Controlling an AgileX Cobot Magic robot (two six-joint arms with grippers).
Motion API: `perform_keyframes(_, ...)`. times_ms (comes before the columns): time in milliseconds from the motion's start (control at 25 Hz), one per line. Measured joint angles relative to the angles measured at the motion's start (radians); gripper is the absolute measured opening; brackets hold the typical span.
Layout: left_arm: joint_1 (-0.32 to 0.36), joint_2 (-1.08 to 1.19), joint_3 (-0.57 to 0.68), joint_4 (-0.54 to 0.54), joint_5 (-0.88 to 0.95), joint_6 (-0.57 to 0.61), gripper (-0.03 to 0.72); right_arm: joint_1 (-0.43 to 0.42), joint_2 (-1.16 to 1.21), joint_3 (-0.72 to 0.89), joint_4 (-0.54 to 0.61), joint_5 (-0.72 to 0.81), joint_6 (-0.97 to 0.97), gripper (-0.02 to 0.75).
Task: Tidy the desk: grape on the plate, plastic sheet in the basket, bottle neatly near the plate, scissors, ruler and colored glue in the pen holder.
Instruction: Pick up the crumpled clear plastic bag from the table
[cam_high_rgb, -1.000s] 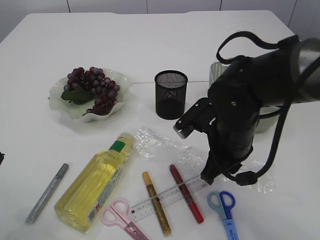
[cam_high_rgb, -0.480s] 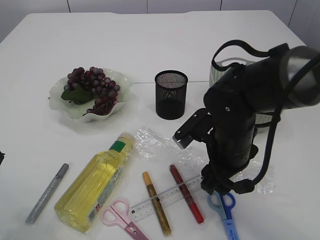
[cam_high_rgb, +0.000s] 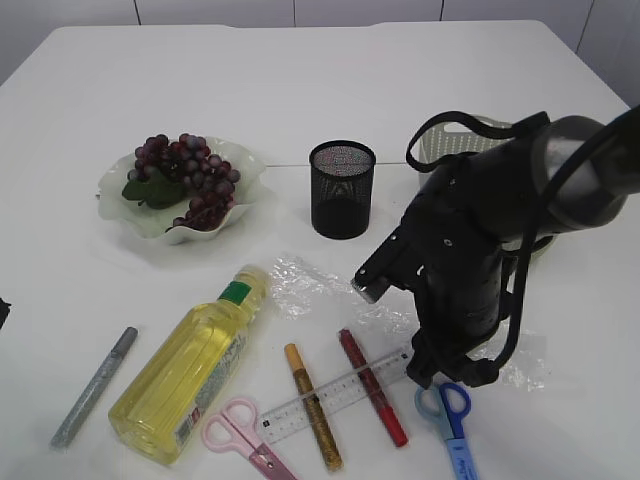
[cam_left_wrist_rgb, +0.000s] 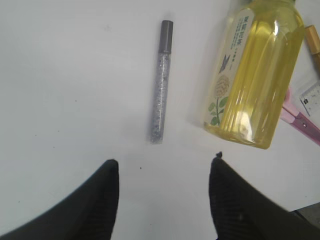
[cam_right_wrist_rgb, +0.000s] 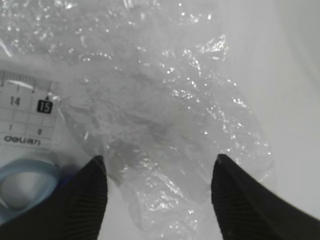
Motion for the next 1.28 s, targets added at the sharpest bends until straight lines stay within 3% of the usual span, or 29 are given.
perform_keyframes(320, 0.0, 0.0, 0.0, 0.0, -0.012, 0.0, 0.424, 0.0, 0.005, 0.0, -0.023, -0.017, 0.054, 0.125)
perform_keyframes(480, 0.0, 0.0, 0.0, 0.0, -0.013, 0.0, 0.424, 0.0, 0.005, 0.0, -0.028, -0.019, 0.058, 0.006)
perform_keyframes(800, 0.0, 0.0, 0.0, 0.0, -0.013, 0.0, 0.424, 0.0, -0.009, 0.0, -0.036, -0.019, 0.073, -0.015)
perform_keyframes(1280, 0.0, 0.0, 0.0, 0.0, -0.013, 0.0, 0.424, 0.0, -0.222, 0.0, 0.019, -0.001, 0.044, -0.015)
